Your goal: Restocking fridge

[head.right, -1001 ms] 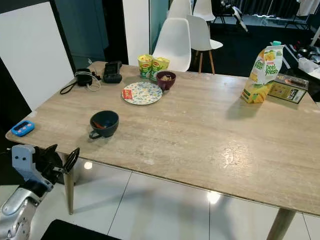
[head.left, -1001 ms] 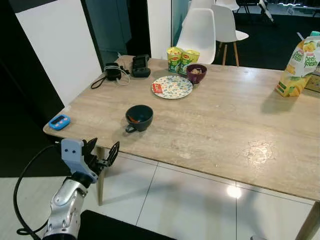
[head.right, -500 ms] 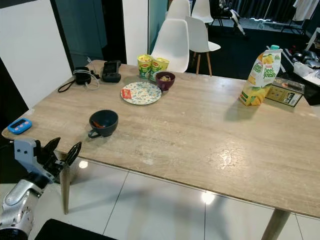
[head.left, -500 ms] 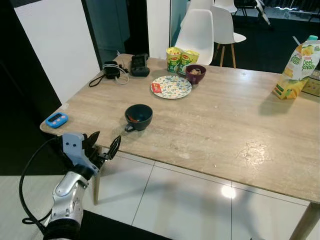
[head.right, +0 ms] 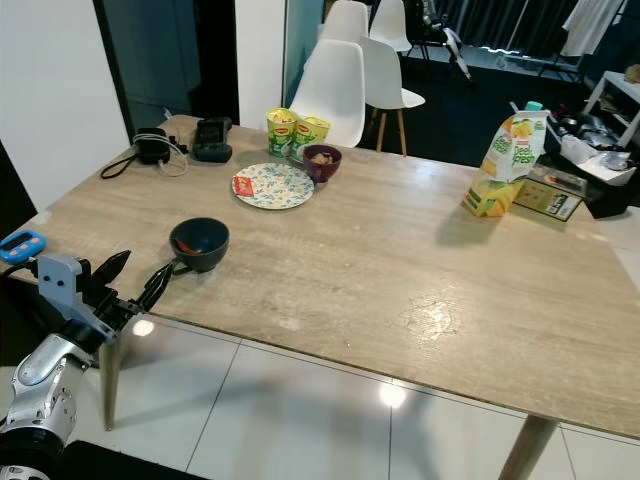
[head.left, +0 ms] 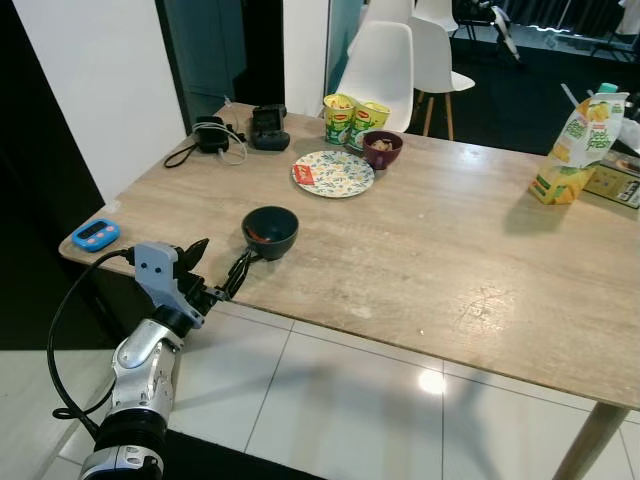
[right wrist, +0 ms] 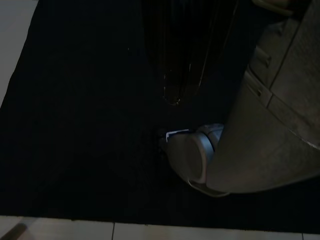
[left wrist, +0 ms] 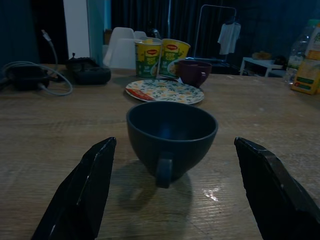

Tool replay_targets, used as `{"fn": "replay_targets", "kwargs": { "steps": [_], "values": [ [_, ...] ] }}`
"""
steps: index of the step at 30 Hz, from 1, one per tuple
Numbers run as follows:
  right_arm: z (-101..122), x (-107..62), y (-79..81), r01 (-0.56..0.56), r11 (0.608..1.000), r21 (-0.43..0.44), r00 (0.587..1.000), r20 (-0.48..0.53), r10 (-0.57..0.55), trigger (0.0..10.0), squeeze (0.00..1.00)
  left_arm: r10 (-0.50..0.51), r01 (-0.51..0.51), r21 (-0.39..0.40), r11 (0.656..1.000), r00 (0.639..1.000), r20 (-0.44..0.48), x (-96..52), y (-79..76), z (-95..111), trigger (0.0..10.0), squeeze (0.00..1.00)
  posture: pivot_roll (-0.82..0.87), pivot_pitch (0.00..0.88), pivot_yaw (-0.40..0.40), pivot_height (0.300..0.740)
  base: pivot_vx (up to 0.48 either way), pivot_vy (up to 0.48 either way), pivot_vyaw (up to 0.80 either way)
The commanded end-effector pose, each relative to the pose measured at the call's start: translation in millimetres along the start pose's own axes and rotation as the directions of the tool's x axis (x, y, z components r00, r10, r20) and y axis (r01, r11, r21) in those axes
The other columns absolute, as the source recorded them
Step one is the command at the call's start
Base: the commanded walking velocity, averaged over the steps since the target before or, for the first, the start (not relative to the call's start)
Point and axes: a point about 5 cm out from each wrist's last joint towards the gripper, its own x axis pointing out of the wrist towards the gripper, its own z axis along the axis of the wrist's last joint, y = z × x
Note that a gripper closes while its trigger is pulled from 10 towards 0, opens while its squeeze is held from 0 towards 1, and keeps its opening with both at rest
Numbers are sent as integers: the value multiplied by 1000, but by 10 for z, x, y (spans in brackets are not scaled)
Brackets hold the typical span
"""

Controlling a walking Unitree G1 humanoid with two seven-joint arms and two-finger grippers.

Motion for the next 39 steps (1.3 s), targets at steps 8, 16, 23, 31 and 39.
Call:
{"fn": "replay_targets", "kwargs": {
  "steps": [8, 16, 23, 31, 39],
  "values": [
    [3, -57, -114, 13, 1000, -25, 1000, 6, -13, 10000, 0, -46, 46, 31, 998, 999, -17, 36, -33, -4, 10000, 0, 0, 0, -120, 740, 0, 0, 0],
    [-21, -124, -232, 23, 999, -45, 1000, -1, -23, 10000, 0, -38, 40, 58, 997, 999, -35, 25, 71, 9, 10000, 0, -19, 0, -133, 740, 0, 0, 0],
    [-6, -106, -196, 12, 999, -42, 1000, 11, -12, 10000, 0, -38, 42, 55, 998, 997, -69, 86, 82, -33, 10000, 0, -21, 0, -123, 740, 0, 0, 0],
    [-49, -110, -187, 5, 999, -45, 1000, 5, -5, 10000, 0, -65, 68, 41, 997, 995, -78, 215, 4, -51, 10000, 0, -28, 0, -120, 740, 0, 0, 0],
    [-117, -149, -239, 13, 999, -40, 1000, 1, -13, 10000, 0, -102, 105, 33, 994, 992, -73, 296, -81, -58, 10000, 0, -40, 0, -112, 740, 0, 0, 0]
  ]
}}
